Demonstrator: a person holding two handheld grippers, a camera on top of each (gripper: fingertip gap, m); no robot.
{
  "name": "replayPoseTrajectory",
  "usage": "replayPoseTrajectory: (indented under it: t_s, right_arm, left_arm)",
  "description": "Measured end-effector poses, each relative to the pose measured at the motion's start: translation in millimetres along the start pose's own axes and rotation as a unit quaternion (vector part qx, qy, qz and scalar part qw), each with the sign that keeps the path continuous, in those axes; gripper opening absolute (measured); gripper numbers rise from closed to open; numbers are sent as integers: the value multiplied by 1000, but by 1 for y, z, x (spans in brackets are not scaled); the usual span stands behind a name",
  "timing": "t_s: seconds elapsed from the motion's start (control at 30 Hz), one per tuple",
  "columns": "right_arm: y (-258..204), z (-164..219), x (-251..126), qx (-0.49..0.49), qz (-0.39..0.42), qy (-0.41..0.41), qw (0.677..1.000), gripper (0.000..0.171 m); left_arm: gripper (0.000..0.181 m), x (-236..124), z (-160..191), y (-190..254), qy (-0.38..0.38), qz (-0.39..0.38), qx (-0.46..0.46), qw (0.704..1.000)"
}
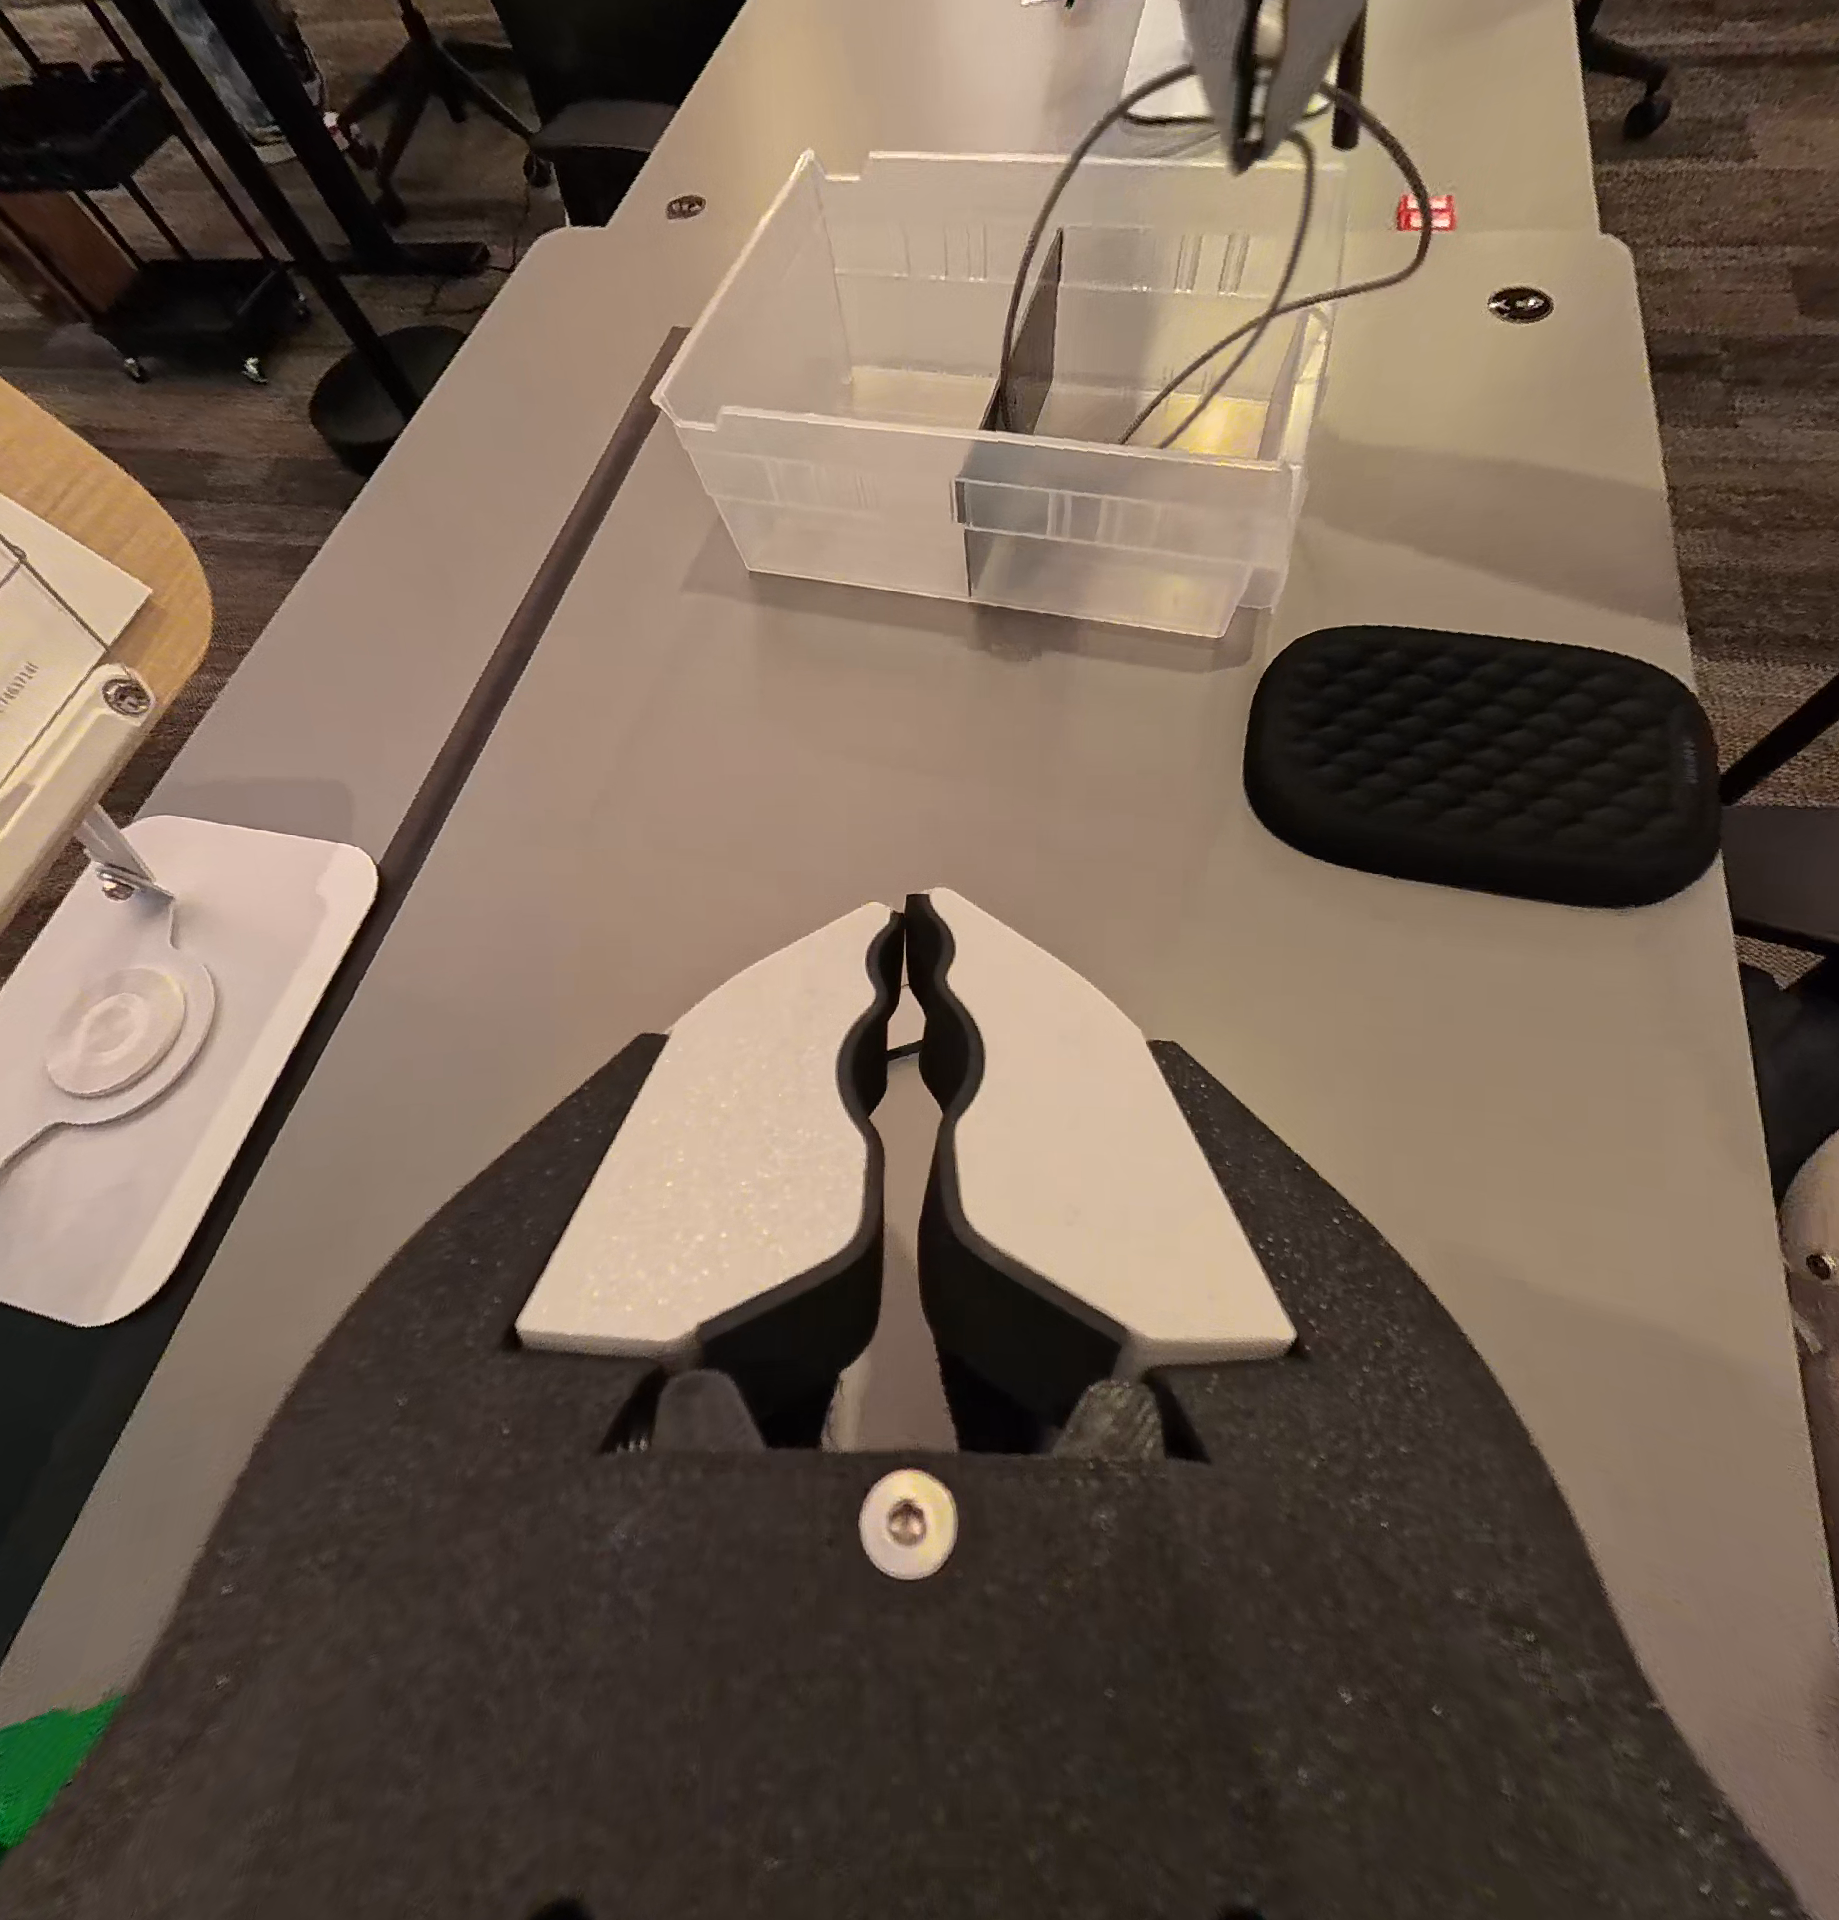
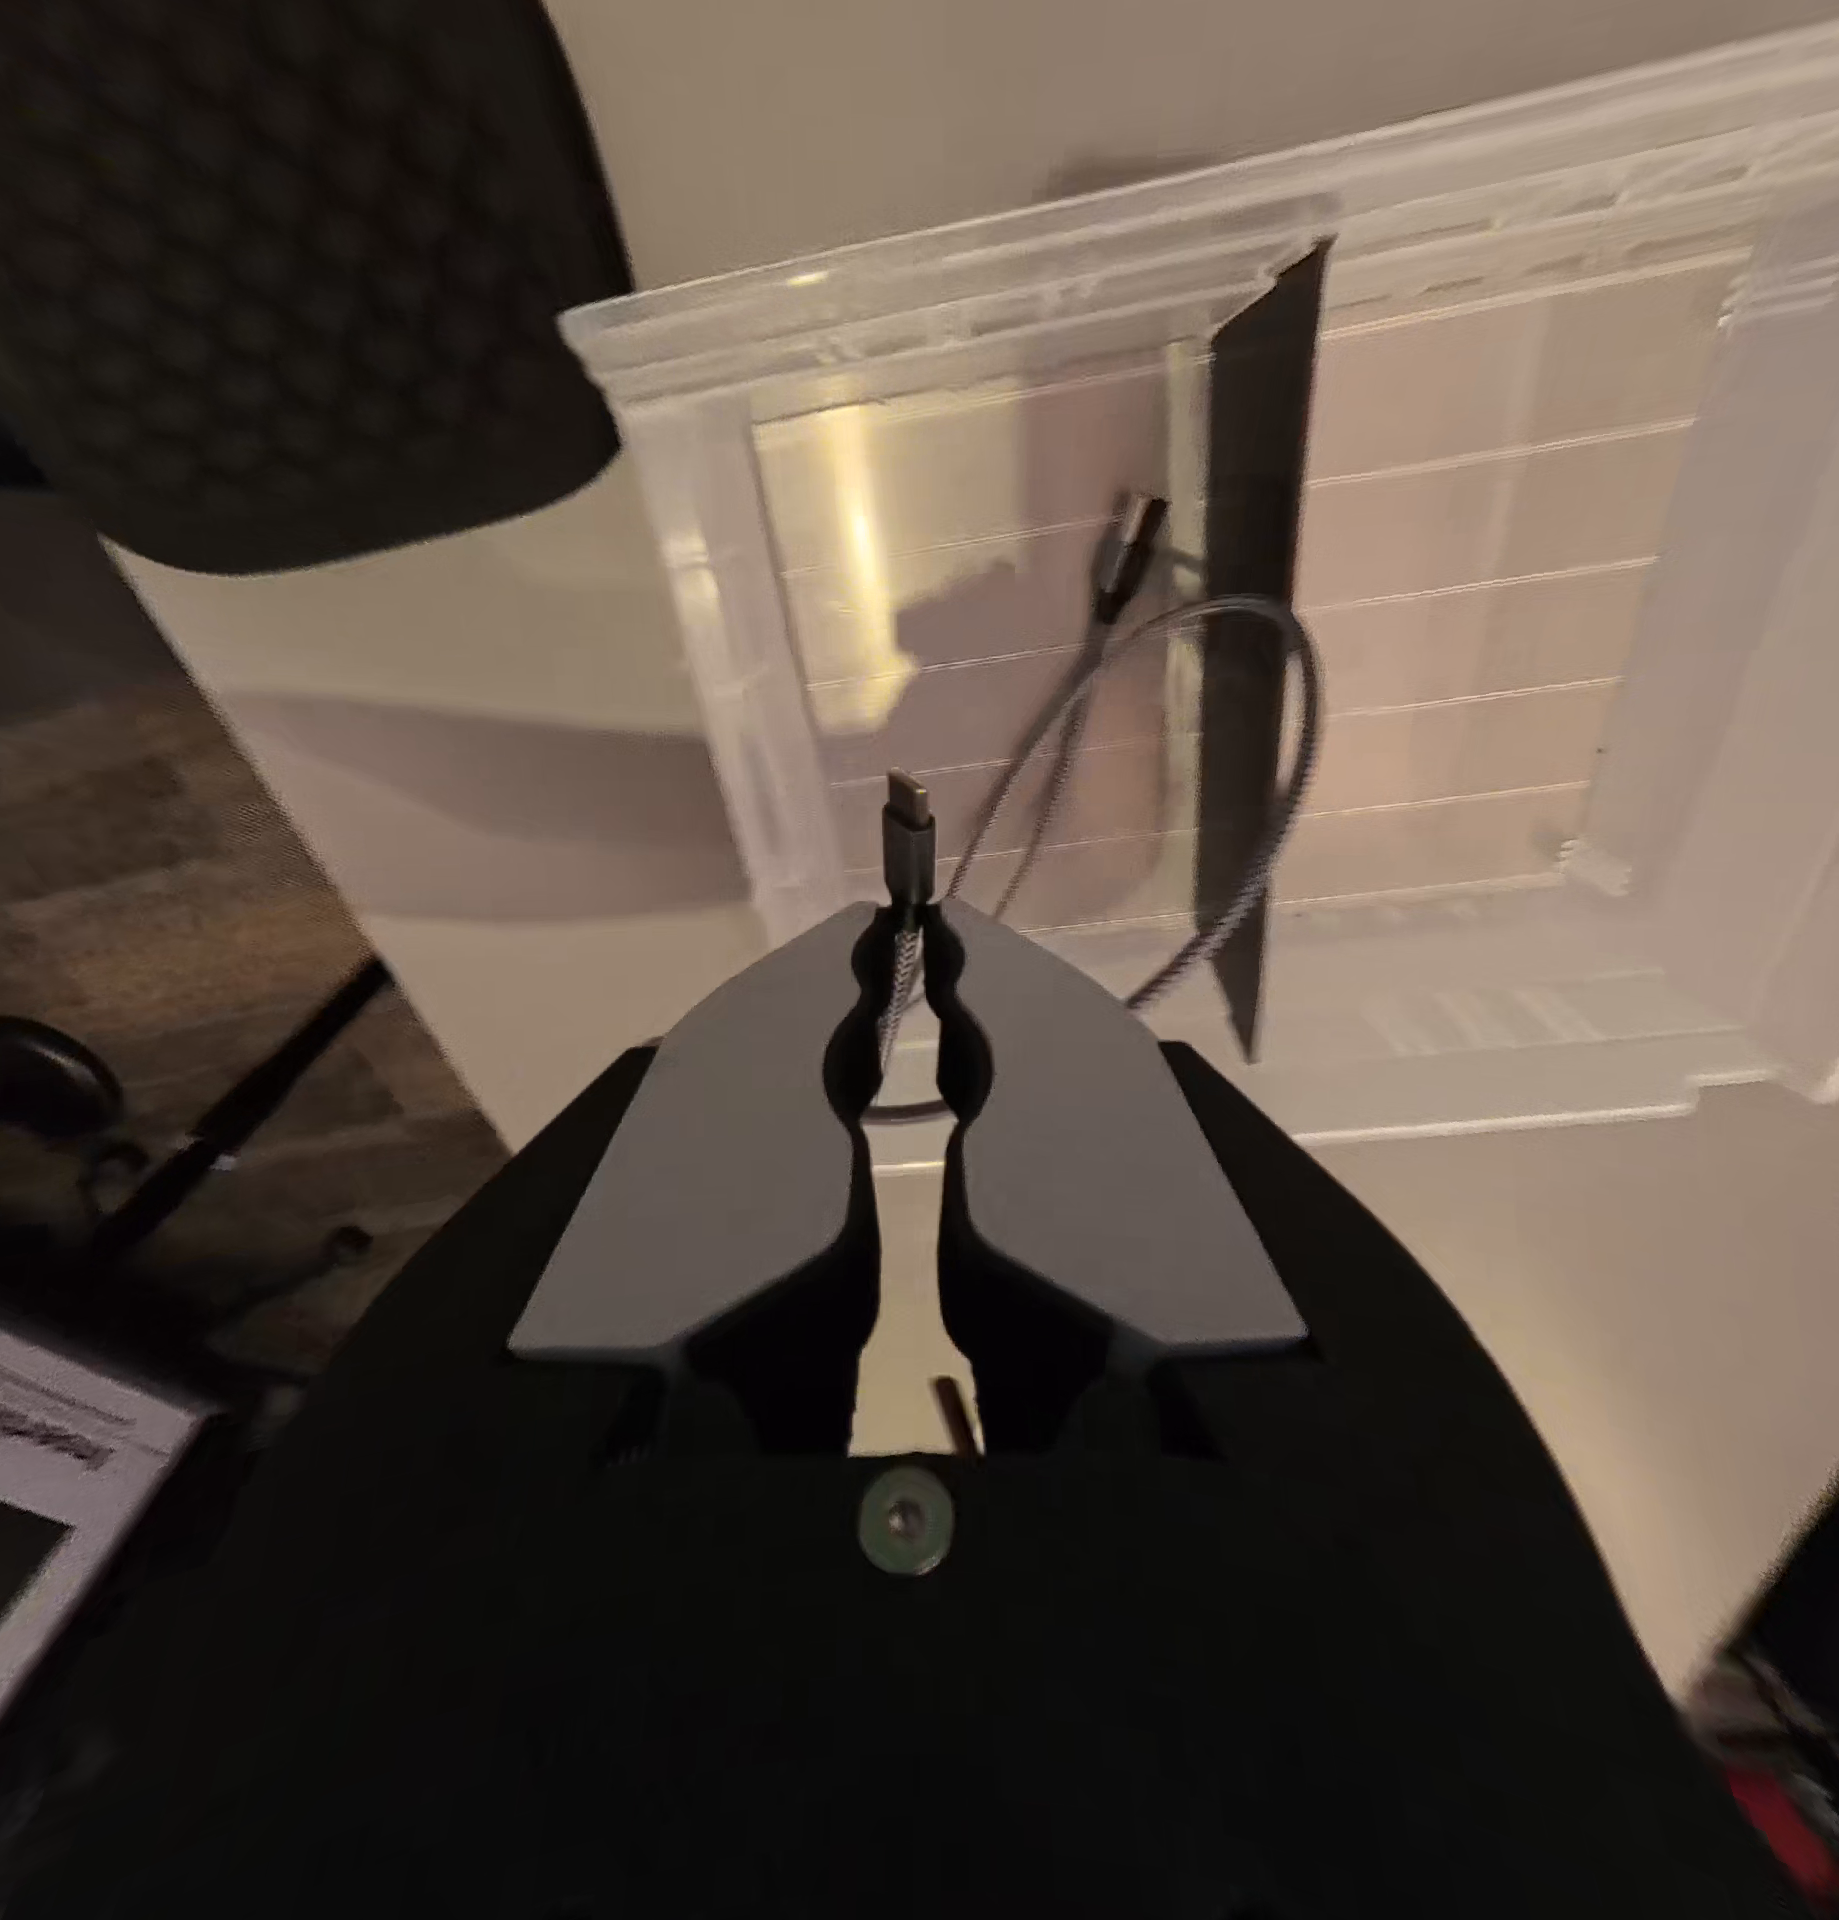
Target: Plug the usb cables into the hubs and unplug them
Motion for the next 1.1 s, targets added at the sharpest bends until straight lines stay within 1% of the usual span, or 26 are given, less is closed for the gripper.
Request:
replayPoseTrajectory:
  t_s: [0.1,0.2,0.3,0.33,0.37,0.47,0.57,0.67,0.73,0.8,0.87,0.9,0.93,1.0,1.07,1.1]
  right_arm:
    - [19,-20,11,-28,23,-18,999,6]
    - [33,-40,20,-60,38,-11,997,6]
    - [40,-58,29,-75,47,18,996,6]
    - [36,-63,34,-70,32,33,996,7]
    - [33,-63,40,-66,19,32,997,7]
    - [31,-55,50,-38,30,17,999,15]
    - [18,-59,39,4,26,64,998,26]
    - [4,-66,8,43,52,161,985,36]
    - [-8,-60,-9,66,93,205,972,44]
    - [-31,-46,-10,83,115,226,964,50]
    - [-57,-29,9,91,126,226,962,51]
    - [-72,-21,26,94,119,218,964,51]
    - [-82,-13,45,95,122,197,968,51]
    - [-89,2,79,90,165,149,971,50]
    - [-88,7,98,81,205,137,966,37]
    - [-88,6,102,80,212,143,963,24]
  left_arm:
    - [0,6,2,0,-8,3,-1,1000]
    - [0,11,4,0,-15,5,-2,1000]
    - [0,14,6,0,-20,7,-4,1000]
    - [0,14,6,1,-21,8,-5,1000]
    - [0,14,6,1,-20,9,-6,1000]
    - [1,13,5,1,-11,18,-11,1000]
    - [1,10,2,4,3,33,-19,999]
    - [1,6,1,5,11,41,-23,999]
    - [2,4,3,3,4,35,-24,999]
    - [4,3,8,1,-9,29,-25,999]
    - [6,3,13,-2,-24,18,-24,999]
    - [7,5,15,-3,-31,18,-24,999]
    - [7,7,17,-3,-37,19,-23,999]
    - [7,11,17,-3,-40,19,-24,999]
    - [7,14,17,-2,-39,23,-25,999]
    - [7,16,17,-1,-40,24,-24,999]
Point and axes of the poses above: each gripper's, where its closed fingertips meet, x out along the fingers, z out of its underside, y = z × x across the jaws, the point moved 2 cm from there along -x, back along the fingers, and after that the axes turned 4 degrees about z, right-handed, at the moved point
